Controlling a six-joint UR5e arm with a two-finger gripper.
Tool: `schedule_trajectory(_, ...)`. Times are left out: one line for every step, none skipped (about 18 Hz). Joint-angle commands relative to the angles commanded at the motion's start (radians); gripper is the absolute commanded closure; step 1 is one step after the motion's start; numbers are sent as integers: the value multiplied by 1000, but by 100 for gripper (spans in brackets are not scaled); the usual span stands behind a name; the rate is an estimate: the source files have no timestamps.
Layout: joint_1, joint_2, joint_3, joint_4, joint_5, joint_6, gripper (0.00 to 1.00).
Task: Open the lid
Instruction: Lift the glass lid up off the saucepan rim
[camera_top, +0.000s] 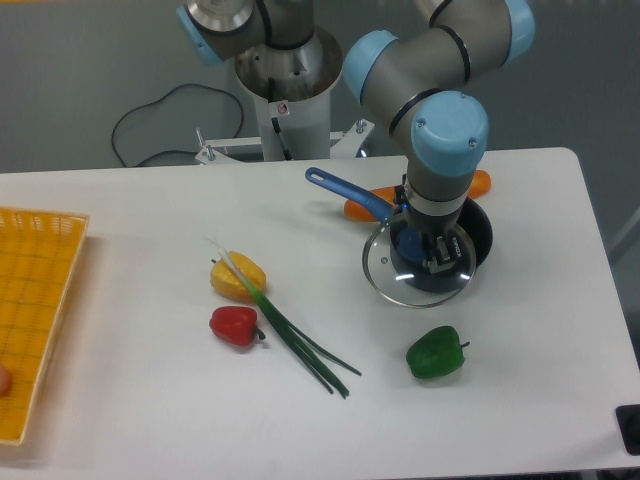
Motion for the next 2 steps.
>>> schedule_trajectory(0, 2, 0, -2, 0, 0, 37)
schedule_trajectory(0, 3, -2, -2, 0, -2, 37)
